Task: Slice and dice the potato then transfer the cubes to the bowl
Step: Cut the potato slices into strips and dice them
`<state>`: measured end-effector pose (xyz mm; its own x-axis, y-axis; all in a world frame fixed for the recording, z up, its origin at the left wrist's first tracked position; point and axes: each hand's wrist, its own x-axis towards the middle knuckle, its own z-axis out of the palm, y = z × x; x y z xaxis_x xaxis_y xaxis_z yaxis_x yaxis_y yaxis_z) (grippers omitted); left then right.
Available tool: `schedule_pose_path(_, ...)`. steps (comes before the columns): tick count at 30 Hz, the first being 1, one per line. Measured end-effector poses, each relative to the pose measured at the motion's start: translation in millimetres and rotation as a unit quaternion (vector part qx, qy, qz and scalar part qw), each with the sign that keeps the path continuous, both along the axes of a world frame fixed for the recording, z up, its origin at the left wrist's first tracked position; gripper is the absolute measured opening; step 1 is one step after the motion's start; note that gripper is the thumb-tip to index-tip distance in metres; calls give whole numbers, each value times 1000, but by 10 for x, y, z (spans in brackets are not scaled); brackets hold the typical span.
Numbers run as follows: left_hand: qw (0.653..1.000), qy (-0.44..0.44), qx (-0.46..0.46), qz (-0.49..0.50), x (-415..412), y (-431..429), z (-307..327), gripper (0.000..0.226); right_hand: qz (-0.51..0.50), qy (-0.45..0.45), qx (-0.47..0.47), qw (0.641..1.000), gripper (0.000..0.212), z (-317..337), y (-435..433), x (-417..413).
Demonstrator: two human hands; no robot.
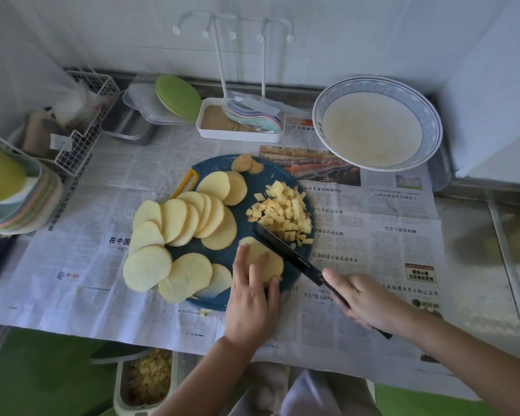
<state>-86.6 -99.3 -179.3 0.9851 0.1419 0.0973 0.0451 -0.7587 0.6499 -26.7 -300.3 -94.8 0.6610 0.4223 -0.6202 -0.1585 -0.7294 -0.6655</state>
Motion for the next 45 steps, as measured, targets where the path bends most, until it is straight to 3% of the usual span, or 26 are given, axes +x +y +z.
schedule_pose_path(15,999,-18,34,-17,14,-1,-19,37,51,-138,-50,988,57,-30,46,-267)
schedule_pose_path(30,999,-38,20,-28,31,10,-28,35,62,-90,-94,990,57,-107,234,-152)
schedule_pose_path(33,999,-33,20,-21,29,6,-29,39,29,-72,-78,994,60,-110,197,-131)
schedule_pose_path(39,999,-40,-1,4,13,-15,14,43,-34,57,12,998,63,-52,77,-11)
schedule_pose_path(45,999,-39,29,20,0,-45,38,41,-36,13,29,999,66,9,26,-166)
